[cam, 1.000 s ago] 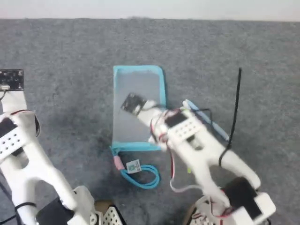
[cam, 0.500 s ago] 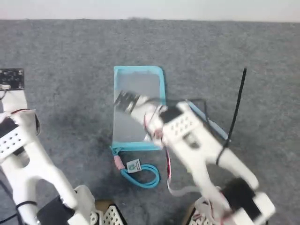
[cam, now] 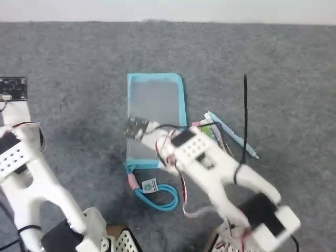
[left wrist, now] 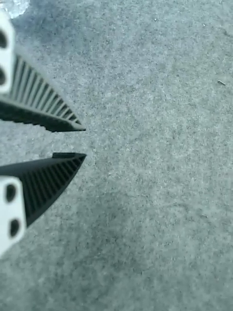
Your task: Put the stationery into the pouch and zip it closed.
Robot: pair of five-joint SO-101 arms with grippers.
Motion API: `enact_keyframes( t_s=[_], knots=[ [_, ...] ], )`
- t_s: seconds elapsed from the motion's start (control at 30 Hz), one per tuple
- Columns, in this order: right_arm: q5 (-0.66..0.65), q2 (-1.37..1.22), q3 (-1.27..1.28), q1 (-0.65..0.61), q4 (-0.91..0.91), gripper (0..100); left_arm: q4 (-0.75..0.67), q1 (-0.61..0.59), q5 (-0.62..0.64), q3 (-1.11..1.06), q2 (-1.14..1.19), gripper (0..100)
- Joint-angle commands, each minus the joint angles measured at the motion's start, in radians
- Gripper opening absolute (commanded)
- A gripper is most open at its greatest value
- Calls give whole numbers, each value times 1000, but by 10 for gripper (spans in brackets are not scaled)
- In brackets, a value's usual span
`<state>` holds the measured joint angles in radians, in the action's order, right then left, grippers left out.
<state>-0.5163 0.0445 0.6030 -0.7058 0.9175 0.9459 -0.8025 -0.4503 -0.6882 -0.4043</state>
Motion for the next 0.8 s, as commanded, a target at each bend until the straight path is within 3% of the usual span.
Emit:
enact_keyframes(
  t_s=[0.0, 0.33, 0.5, 0.63, 0.77],
  knots=[
    [-11, -111, -176, 101, -21, 102, -23, -2, -9, 27, -5, 73],
    [-25, -412, -641, 263, 73, 102, -26, 0, -9, 25, -5, 73],
    [-23, -466, -845, 278, 272, 102, -28, 3, -9, 25, -5, 73],
    [-46, -321, -749, 199, 328, 102, -29, 0, -18, 25, -5, 73],
    [-49, -87, -437, 74, 219, 104, -32, 0, -74, 12, -5, 73]
  ],
)
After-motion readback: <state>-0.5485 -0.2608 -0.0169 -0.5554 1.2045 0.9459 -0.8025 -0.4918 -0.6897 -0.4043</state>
